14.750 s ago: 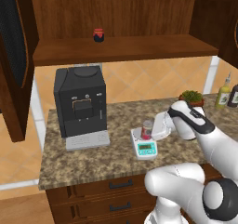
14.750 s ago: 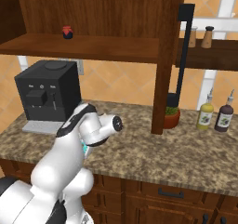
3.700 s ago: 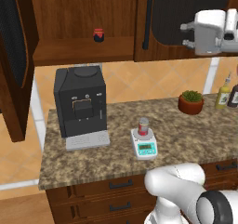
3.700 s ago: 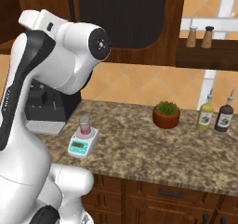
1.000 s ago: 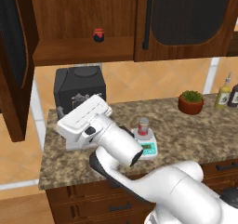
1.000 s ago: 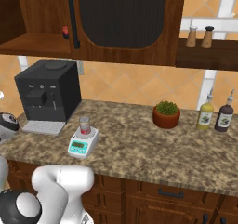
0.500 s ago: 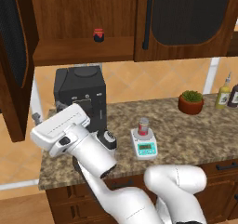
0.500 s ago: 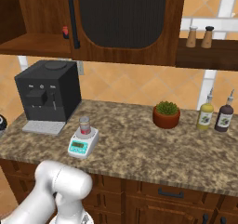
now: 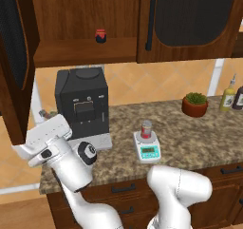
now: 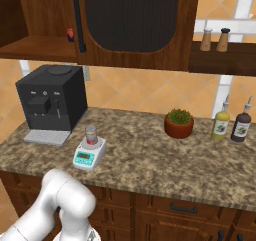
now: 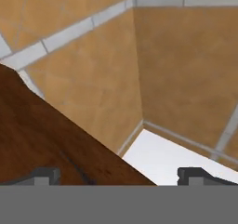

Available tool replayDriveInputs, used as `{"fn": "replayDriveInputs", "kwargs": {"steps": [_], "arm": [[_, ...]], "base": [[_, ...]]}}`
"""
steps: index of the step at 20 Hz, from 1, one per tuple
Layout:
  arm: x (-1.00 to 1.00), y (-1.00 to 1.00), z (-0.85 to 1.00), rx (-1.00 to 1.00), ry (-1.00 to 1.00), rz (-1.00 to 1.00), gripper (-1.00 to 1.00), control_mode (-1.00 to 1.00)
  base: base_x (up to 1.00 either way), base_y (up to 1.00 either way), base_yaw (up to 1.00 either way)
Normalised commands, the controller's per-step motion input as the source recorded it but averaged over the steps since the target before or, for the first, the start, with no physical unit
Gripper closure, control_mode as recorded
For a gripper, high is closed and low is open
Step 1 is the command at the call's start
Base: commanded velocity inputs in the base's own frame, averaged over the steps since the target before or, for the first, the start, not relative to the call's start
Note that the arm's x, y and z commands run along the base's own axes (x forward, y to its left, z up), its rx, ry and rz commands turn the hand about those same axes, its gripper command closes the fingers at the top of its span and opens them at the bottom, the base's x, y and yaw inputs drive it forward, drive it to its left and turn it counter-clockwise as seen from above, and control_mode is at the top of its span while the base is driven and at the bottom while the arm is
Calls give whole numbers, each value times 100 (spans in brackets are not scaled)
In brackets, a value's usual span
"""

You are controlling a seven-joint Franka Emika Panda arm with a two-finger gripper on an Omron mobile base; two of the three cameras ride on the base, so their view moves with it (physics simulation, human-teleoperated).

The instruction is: Pick the canned food and place it on the digital scale for weighing, and close the cabinet.

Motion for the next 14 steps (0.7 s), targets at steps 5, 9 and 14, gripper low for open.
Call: {"fn": "replayDriveInputs", "kwargs": {"steps": [5,9,14], "arm": [[3,73,-9,25,0,0,-100,-100],[0,80,-45,27,0,0,-100,-100],[0,93,-55,26,-3,0,-100,-100]], "base": [[0,0,0],[0,0,0],[0,0,0]]}}
